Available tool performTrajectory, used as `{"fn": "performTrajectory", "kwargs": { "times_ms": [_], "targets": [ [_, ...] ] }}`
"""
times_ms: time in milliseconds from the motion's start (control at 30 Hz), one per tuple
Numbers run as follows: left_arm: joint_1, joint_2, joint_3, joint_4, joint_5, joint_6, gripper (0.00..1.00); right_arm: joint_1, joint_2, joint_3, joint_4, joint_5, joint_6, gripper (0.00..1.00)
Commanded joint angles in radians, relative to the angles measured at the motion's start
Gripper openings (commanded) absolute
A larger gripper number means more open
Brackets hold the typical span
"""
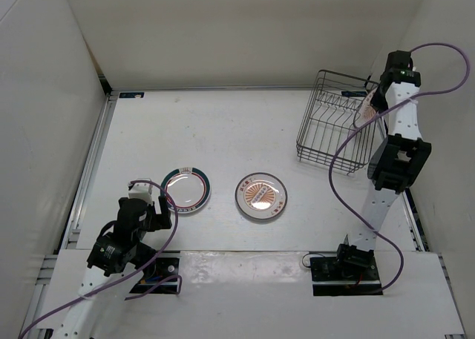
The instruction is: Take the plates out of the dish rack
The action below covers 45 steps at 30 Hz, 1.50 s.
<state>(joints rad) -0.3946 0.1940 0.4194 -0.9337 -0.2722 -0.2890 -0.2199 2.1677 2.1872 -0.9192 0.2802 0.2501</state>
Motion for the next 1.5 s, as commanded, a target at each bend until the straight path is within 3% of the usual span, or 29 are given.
{"fn": "performTrajectory", "kwargs": {
  "times_ms": [0, 233, 300, 367, 533, 600, 633, 767, 900, 1133, 1300, 1467],
  "targets": [
    [0.005, 0.002, 0.001, 0.015, 0.008, 0.004, 1.0, 0.022, -0.164, -0.015, 0.031, 0.033, -0.032, 0.0],
    [0.005, -0.011, 0.004, 0.01, 0.001, -0.002, 1.0, 0.04, -0.335, -0.07, -0.015, 0.007, -0.037, 0.0],
    [0.003, -0.016, 0.002, 0.01, -0.002, -0.004, 1.0, 0.048, -0.411, -0.13, -0.018, -0.07, -0.019, 0.0],
    [0.005, -0.015, 0.001, 0.01, 0.001, -0.002, 1.0, 0.059, -0.515, -0.184, 0.0, -0.243, -0.003, 0.0],
    [0.005, -0.005, 0.004, 0.007, 0.001, -0.004, 1.0, 0.109, -0.773, -0.567, 0.196, -0.624, 0.142, 0.0],
    [0.007, -0.002, 0.004, 0.009, -0.002, -0.006, 1.0, 0.138, -0.848, -0.798, 0.274, -0.775, 0.207, 0.0],
    [0.007, -0.002, 0.004, 0.009, -0.002, -0.007, 1.0, 0.145, -0.897, -0.799, 0.296, -0.776, 0.256, 0.0],
    [0.007, -0.005, 0.002, 0.012, -0.007, -0.006, 1.0, 0.192, -1.023, -1.116, 0.485, -0.987, 0.388, 0.0],
    [0.007, -0.008, 0.005, 0.01, -0.009, -0.004, 1.0, 0.218, -1.17, -1.376, 0.572, -1.036, 0.408, 0.0],
    [0.007, -0.005, 0.004, 0.009, -0.013, -0.009, 1.0, 0.295, -1.301, -1.593, 0.607, -1.004, 0.429, 0.0],
    [0.005, -0.004, 0.002, 0.009, -0.015, -0.007, 1.0, 0.338, -1.31, -1.772, 0.736, -0.958, 0.506, 0.0],
    [0.005, -0.005, 0.004, 0.01, -0.016, -0.006, 1.0, 0.379, -1.221, -1.822, 0.859, -0.941, 0.561, 0.0]
  ]
}}
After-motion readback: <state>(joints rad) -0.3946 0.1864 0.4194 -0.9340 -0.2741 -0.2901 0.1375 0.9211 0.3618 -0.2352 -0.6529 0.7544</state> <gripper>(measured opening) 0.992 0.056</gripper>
